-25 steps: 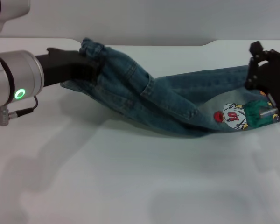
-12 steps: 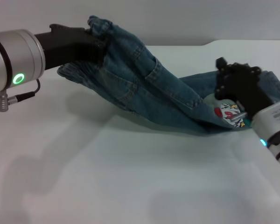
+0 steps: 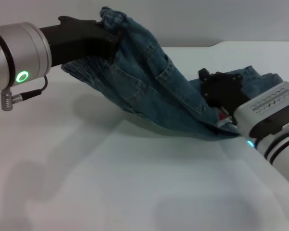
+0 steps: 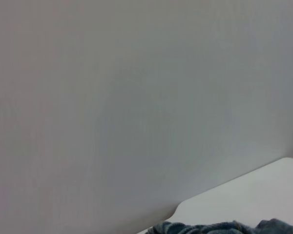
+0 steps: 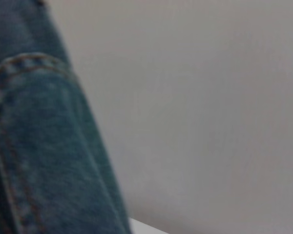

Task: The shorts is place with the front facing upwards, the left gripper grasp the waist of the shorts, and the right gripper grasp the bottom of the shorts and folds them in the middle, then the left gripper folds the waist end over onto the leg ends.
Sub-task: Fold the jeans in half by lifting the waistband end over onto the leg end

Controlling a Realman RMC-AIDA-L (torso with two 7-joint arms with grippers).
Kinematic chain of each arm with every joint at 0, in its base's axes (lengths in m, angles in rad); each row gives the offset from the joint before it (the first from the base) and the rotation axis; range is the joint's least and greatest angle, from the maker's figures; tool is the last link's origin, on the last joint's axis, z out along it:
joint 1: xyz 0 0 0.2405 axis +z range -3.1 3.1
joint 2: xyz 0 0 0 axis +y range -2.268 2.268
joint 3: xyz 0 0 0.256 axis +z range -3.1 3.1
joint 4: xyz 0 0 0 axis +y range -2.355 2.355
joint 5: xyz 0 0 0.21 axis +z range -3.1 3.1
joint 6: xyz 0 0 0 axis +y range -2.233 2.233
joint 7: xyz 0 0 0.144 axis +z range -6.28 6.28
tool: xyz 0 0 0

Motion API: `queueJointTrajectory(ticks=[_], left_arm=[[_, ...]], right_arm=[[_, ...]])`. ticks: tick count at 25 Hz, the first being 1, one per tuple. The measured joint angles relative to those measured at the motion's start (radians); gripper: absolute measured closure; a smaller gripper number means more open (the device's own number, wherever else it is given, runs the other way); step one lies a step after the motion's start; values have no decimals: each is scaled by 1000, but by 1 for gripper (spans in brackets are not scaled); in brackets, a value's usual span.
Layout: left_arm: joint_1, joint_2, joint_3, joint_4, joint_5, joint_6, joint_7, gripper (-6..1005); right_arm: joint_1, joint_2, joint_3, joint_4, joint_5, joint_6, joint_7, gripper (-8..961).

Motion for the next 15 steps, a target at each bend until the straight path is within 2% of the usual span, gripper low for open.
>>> queueJointTrajectory(ticks=[5,10,15], left_arm=[[-16,0,-3,-1,-27,1,15,869],[-29,0,1,1,-31,4,17,870],[-33,-1,2,1,-31,6,18,871]], right_arm=[[16,0,-42,36,1,36,26,954],[52,0,-140,53,2,52,132,953],[74,0,-190,76,2,55,168,953]])
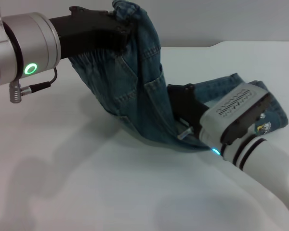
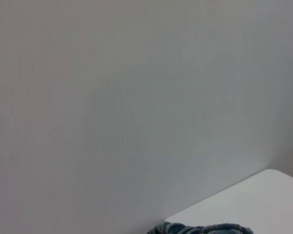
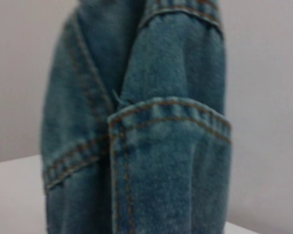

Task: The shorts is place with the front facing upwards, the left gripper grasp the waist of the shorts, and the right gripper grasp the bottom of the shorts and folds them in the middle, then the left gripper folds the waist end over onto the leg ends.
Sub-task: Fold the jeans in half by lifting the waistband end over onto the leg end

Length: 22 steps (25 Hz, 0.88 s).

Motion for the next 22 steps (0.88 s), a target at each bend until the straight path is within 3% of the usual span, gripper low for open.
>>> queueJointTrajectory(ticks=[6,11,14,22], left_arm=[[-8,0,6,9,0,3,0,871],[-3,1,2,16,1,6,1,870],[-4,1,1,16,1,6,3,870],[-14,0,8,6,0,12,12,873]], right_arm=[[32,0,-27,-2,0,31,39,954],[-61,-5,67,-14,4,-25,-2,953],[-140,-9,177,-17,5,-62,-79,953],[-139,-4,214,-49,5,-53,-89,954]])
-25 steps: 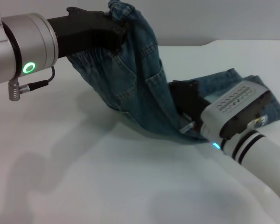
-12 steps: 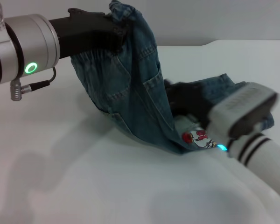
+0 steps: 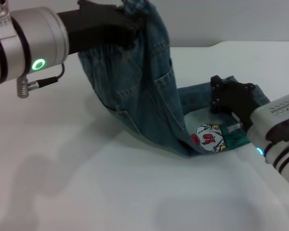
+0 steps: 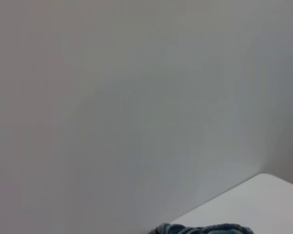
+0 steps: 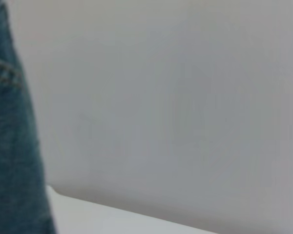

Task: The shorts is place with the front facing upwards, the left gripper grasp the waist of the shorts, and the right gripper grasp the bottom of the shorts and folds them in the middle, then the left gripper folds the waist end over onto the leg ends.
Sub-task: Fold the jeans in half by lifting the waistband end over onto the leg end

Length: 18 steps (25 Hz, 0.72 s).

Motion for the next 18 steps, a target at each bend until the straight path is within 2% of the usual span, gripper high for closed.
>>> queueJointTrajectory(ticks=[7,18], left_arm=[[-43,-2,18,-3,-16,15,1,873],[-60,-1,18,-1,-23,29,2,873]], right_arm=[[71,3,-66,6,0,62,67,954],[166,5,-146,42,0,143,116,953]])
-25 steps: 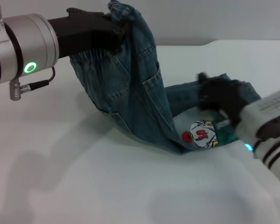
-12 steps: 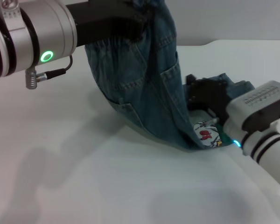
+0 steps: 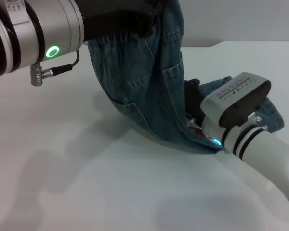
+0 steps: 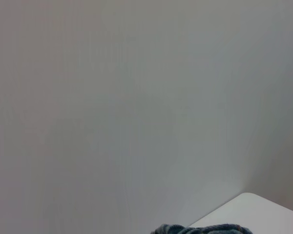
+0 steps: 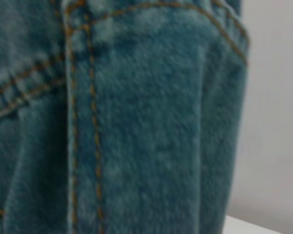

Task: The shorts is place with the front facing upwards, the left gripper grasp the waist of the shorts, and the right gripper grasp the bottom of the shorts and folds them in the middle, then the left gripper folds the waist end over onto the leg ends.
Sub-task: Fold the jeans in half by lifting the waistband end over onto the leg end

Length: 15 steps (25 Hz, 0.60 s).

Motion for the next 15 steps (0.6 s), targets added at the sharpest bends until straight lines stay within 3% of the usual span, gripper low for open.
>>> queueJointTrajectory(ticks=[15], left_arm=[[-9,0,17,22,0,27,2,874]], right_arm=[[78,0,-68,4,0,3,92,953]])
